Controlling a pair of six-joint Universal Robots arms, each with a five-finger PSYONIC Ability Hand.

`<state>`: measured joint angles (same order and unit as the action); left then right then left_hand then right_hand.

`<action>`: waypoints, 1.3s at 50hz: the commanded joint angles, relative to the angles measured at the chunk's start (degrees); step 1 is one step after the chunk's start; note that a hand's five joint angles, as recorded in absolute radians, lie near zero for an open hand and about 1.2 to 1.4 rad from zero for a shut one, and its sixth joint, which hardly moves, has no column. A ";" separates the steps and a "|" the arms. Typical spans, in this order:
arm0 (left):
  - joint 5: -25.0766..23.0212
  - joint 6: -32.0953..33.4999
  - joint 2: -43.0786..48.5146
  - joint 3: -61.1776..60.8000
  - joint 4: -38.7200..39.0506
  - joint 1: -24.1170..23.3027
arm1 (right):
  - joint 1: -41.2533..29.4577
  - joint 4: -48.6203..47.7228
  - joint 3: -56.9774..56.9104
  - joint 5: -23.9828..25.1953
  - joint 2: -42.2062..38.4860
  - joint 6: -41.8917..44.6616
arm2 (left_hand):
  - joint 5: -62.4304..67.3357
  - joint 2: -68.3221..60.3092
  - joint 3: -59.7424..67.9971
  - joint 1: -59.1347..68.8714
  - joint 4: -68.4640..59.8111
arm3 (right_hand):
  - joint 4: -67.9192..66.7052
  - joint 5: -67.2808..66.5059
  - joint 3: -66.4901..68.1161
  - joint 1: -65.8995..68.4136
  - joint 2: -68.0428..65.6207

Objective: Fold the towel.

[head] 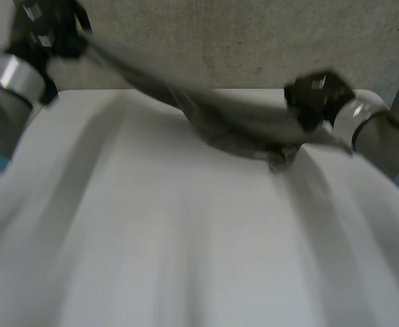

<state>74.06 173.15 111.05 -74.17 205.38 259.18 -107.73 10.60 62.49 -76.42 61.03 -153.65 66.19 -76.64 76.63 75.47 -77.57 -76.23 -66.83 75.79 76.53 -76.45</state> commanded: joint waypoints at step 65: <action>5.94 2.19 4.00 5.93 -7.30 -0.88 | -0.63 -18.34 -0.52 9.19 0.84 -5.95 | 3.81 -3.36 3.37 4.53 -2.43 | -3.77 -3.17 4.21 3.47 -3.55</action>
<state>83.44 174.87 115.83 -52.38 193.83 257.36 -109.15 -9.24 53.17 -72.40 63.19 -160.38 66.54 -77.11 77.09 75.43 -77.80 -76.23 -67.56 75.79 76.55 -76.60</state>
